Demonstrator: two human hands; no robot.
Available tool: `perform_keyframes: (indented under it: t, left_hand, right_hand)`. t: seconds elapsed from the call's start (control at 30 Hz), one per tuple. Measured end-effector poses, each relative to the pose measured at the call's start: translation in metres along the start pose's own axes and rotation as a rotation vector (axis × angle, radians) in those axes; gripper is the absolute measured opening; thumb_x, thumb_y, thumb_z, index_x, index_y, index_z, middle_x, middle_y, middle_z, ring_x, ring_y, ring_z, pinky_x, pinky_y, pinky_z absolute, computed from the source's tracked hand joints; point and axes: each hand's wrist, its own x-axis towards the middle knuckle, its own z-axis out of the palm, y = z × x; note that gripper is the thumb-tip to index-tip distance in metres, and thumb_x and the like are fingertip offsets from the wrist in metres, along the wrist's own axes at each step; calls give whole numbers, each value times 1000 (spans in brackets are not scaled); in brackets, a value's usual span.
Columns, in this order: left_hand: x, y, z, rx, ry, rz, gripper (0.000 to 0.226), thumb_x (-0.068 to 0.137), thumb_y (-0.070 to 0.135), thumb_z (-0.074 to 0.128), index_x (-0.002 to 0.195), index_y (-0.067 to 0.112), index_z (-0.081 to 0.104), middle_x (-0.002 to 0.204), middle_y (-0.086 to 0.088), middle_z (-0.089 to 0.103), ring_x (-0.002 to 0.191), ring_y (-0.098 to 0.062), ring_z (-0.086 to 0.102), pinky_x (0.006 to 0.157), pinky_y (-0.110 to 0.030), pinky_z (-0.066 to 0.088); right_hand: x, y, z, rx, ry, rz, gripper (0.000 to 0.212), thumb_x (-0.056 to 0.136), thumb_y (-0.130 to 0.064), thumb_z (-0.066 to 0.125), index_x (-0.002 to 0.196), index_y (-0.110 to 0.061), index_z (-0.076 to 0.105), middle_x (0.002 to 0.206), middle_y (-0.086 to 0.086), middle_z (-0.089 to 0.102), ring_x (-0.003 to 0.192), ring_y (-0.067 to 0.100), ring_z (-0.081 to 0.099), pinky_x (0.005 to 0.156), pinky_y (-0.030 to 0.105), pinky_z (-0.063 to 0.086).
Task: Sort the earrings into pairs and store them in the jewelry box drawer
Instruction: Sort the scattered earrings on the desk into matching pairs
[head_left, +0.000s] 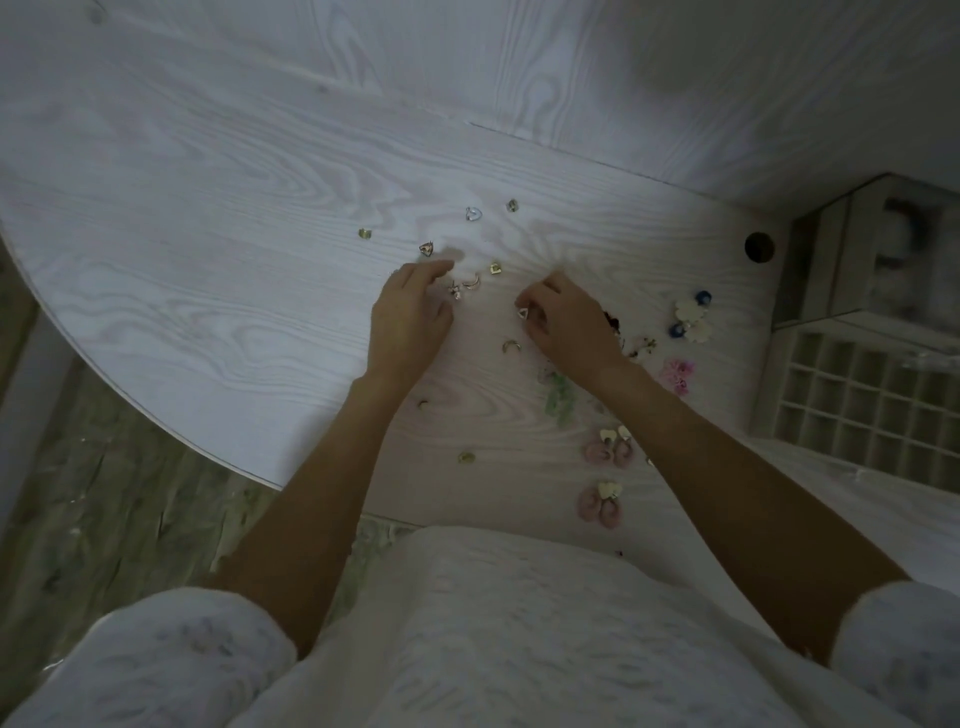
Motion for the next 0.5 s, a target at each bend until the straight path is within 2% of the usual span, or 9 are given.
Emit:
perform_keyframes:
  t: [0.1,0.2,0.3,0.4,0.5]
  left_hand:
    - [5,0,4,94,-18,21,34,81,14,63,115,12,60,109,-9,64,99,-28,53,81,-26,37]
    - [12,4,9,225,11,112,29,81,22,63,108,15,65,103,-8,67,97,-31,55,80,-37,42]
    - [20,10,13,288,44,160,18,81,25,63,96,19,70,95,-4,68,93,-29,57,74,-36,39]
    - [23,13,17,323,52,208,8,79,20,64,83,20,71,82,-2,68,86,-28,58,71,-35,38]
    - [20,15,21,341,67,261,8,77,18,62,77,20,70,69,-1,67,79,-28,59,70,-36,42]
  right_hand:
    - [4,1,2,14,23,56,13,85,-1,55,95,-2,64,97,15,59,80,28,59,69,36,49]
    - [2,3,-1,-40,82,58,18,84,-1,54,100,-2,64,98,15,59,86,29,56,69,28,41]
    - [-8,-1,-5,-82,133,-19,19,83,-4,59,101,-5,64,97,12,61,90,28,54,69,31,44]
    - [-22,-9,3,-118,71,-132,16,79,-10,66,95,-8,66,92,10,63,86,28,56,67,32,45]
    - [-27,-13,15,-164,56,-140,10,79,-9,66,89,-10,67,89,10,65,82,28,59,60,33,49]
